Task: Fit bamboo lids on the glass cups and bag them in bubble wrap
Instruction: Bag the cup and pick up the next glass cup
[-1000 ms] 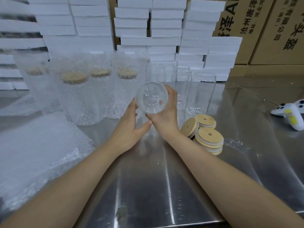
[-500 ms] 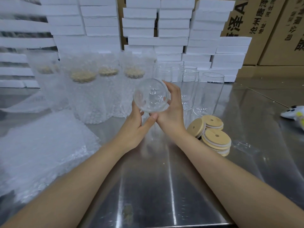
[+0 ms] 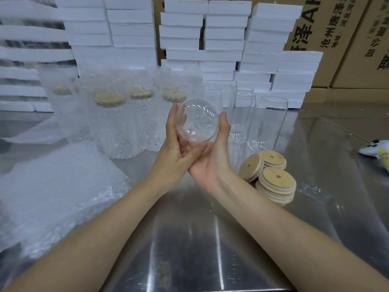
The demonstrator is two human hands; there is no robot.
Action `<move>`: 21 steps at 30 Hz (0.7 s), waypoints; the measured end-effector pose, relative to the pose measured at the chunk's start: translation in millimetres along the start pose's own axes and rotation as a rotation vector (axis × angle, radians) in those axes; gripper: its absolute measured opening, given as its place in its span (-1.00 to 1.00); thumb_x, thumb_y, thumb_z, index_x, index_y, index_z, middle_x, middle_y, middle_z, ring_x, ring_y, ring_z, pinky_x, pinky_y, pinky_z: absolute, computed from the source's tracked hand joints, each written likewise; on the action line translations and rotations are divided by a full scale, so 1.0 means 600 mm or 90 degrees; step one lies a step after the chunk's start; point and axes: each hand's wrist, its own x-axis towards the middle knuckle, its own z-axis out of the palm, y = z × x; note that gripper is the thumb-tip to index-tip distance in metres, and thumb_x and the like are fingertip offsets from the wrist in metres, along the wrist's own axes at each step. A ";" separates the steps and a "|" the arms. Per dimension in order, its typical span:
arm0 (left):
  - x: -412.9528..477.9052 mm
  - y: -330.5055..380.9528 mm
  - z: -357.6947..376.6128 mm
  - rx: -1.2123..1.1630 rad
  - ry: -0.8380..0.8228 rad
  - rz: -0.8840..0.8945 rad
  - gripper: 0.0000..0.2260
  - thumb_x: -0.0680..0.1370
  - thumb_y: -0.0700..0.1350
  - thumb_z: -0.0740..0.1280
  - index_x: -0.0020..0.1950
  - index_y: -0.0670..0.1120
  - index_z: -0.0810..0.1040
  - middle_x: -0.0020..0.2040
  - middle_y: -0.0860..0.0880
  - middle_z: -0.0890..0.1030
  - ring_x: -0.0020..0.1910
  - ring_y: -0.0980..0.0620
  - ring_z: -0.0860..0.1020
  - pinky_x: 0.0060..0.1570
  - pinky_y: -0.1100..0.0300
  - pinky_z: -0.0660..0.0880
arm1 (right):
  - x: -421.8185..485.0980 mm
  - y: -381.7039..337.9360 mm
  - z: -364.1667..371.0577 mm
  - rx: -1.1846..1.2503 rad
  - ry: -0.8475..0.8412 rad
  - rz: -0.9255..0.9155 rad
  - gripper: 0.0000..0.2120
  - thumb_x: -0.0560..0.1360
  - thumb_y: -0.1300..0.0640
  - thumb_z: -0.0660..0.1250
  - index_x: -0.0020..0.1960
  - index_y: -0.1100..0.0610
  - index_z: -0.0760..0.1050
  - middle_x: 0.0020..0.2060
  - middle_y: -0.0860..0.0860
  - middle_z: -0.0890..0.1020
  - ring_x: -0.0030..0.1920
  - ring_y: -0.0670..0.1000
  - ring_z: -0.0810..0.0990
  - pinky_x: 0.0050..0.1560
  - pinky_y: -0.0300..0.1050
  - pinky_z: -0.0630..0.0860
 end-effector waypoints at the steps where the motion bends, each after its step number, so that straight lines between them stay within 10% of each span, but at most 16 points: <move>1: 0.000 0.002 -0.001 -0.004 0.008 -0.002 -0.24 0.50 0.07 0.34 0.47 0.30 -0.15 0.40 0.55 0.11 0.46 0.35 0.17 0.40 0.23 0.29 | -0.001 0.000 0.000 0.024 -0.007 0.015 -0.05 0.30 -0.37 0.39 0.47 0.17 0.22 0.11 0.16 0.66 0.09 0.08 0.67 0.00 -0.08 0.62; 7: -0.001 -0.001 0.004 0.029 0.036 -0.033 -0.24 0.49 -0.08 0.41 0.39 0.43 -0.02 0.46 0.34 0.21 0.34 0.47 0.25 0.21 0.56 0.24 | 0.003 -0.010 -0.015 0.063 0.005 0.120 -0.16 0.32 -0.44 0.33 0.07 0.36 0.62 0.11 0.13 0.63 0.23 -0.07 0.53 0.41 -0.23 0.33; 12: -0.001 -0.004 0.002 0.063 0.046 -0.039 -0.23 0.49 -0.14 0.44 0.40 0.39 0.01 0.40 0.37 0.23 0.36 0.46 0.23 0.24 0.56 0.18 | 0.006 -0.013 -0.019 0.084 0.041 0.114 -0.14 0.37 -0.44 0.28 0.26 0.31 0.48 0.00 0.13 0.67 -0.22 -0.03 0.67 -0.07 -0.24 0.63; 21: 0.000 -0.017 0.005 -0.062 0.052 -0.106 -0.43 0.50 -0.12 0.43 0.42 -0.02 0.22 0.43 0.04 0.36 0.40 0.16 0.36 0.28 0.28 0.38 | 0.012 -0.009 -0.024 -0.225 0.095 -0.047 -0.27 0.40 -0.33 0.34 0.44 0.02 0.32 0.21 0.10 0.61 0.20 0.05 0.62 0.23 -0.05 0.52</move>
